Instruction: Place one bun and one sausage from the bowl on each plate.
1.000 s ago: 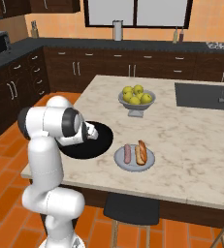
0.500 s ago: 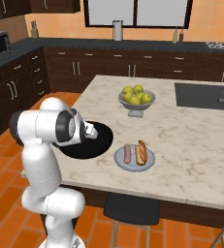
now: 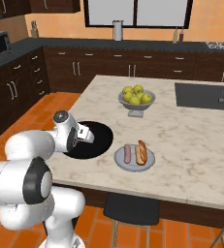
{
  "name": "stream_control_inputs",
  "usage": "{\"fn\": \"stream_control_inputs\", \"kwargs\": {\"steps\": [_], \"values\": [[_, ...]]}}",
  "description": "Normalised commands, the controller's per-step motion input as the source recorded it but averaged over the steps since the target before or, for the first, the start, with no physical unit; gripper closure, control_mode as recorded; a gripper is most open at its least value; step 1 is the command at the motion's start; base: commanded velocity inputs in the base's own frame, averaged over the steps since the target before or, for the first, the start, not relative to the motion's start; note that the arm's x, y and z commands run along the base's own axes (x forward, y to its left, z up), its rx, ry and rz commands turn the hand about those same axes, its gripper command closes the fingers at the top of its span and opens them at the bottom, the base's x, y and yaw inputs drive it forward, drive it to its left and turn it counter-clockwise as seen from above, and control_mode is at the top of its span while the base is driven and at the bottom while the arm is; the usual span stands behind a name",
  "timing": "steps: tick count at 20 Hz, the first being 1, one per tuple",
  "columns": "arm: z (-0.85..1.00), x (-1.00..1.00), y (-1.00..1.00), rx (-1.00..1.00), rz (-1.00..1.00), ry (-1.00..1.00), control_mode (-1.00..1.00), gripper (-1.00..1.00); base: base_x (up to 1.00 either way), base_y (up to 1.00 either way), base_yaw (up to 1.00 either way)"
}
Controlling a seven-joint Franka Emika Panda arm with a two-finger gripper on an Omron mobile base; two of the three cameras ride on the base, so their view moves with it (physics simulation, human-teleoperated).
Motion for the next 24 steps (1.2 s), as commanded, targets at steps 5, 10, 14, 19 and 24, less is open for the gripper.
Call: {"fn": "stream_control_inputs", "kwargs": {"steps": [5, 10, 14, 19, 24], "values": [[0.92, -0.72, -0.43, 0.00, 0.05, 0.09, -1.00, 1.00, 0.00, 0.00, 0.00], [0.74, -0.81, -0.03, 0.00, 0.01, 0.13, -1.00, 1.00, 0.00, 0.00, 0.00], [0.51, -0.96, -0.24, 0.00, 0.00, 0.04, -1.00, 1.00, 0.00, 0.00, 0.00], [0.35, -0.77, -0.29, 0.00, -0.01, 0.01, 1.00, 1.00, -0.20, -0.07, 0.00], [0.00, 0.00, 0.00, 0.00, 0.00, 0.00, 1.00, 1.00, -1.00, -0.81, 0.00]]}}
